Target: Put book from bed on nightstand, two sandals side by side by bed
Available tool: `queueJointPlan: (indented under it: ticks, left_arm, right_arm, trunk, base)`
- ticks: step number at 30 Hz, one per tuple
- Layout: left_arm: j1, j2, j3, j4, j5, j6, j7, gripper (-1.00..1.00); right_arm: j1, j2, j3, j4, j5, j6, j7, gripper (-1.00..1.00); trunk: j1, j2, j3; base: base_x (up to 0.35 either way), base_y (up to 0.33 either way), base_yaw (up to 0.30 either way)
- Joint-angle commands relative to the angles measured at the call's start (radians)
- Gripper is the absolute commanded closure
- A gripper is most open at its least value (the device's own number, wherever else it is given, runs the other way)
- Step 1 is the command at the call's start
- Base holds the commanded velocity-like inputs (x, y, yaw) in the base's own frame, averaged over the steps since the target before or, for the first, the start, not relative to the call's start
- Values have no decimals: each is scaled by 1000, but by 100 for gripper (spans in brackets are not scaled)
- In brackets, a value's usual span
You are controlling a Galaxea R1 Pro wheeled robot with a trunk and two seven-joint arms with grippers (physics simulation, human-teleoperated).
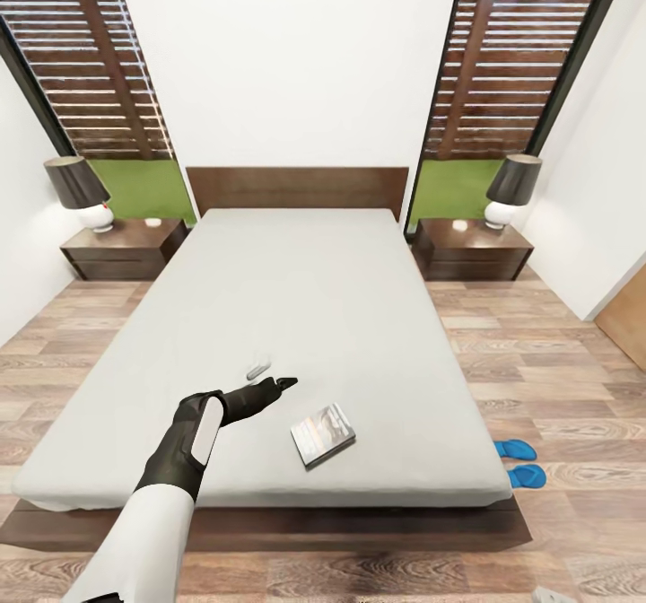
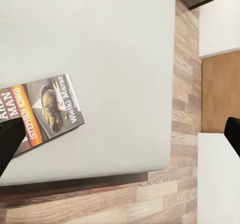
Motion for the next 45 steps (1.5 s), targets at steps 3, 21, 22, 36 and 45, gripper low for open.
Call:
queueJointPlan:
  ticks: [3, 21, 22, 36, 45]
  left_arm:
    - [-1, -1, 5, -1, 1, 7, -3, -100]
    - [-1, -1, 5, -1, 1, 6, -3, -100]
    - [-1, -1, 5, -1, 1, 6, -3, -100]
    - [-1, -1, 5, -1, 1, 6, -3, -100]
    - [0, -1, 5, -1, 1, 6, -3, -100]
  right_arm:
    - [-2, 0, 8, 4, -9, -4, 7, -100]
    - [-2, 0, 8, 4, -9, -4, 7, -100]
    - [-2, 0, 8, 4, -9, -4, 7, -100]
    - [-2, 0, 8, 4, -8, -4, 7, -100]
    - [-2, 0, 8, 4, -8, -4, 7, -100]
  trunk:
    - [1, -2, -7]
    - [1, -2, -35]
    - [1, -2, -36]
    - [1, -2, -58]
    - [1, -2, -72]
  base:
    - [0, 0, 0]
    - [0, 0, 0]
    - [0, 0, 0]
    - [0, 0, 0]
    - [0, 0, 0]
